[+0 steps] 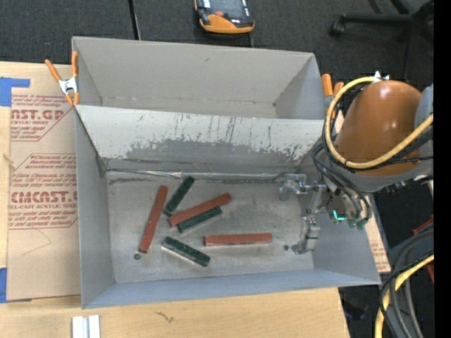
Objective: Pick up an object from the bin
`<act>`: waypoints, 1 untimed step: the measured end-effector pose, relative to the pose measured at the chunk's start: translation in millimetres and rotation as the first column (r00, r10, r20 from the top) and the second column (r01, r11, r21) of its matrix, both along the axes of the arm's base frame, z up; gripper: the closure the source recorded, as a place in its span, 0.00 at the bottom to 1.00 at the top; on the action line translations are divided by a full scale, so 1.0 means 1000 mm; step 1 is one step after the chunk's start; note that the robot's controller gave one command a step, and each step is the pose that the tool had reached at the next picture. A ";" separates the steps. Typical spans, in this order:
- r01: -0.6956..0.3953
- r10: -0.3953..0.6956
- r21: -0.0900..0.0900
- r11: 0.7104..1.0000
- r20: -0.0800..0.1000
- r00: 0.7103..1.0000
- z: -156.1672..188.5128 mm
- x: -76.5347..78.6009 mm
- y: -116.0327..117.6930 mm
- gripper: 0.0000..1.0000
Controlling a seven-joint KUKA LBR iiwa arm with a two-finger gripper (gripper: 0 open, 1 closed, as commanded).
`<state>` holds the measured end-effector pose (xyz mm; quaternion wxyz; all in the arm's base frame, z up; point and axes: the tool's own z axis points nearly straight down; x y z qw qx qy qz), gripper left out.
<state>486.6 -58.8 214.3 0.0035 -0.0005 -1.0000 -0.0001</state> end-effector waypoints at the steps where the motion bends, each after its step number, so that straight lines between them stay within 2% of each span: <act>1: -0.001 0.001 -0.001 1.000 0.008 1.000 0.004 0.002 0.000 0.00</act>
Offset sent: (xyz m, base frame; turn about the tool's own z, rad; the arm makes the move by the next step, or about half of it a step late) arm 0.0230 0.0708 -0.1443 -0.0235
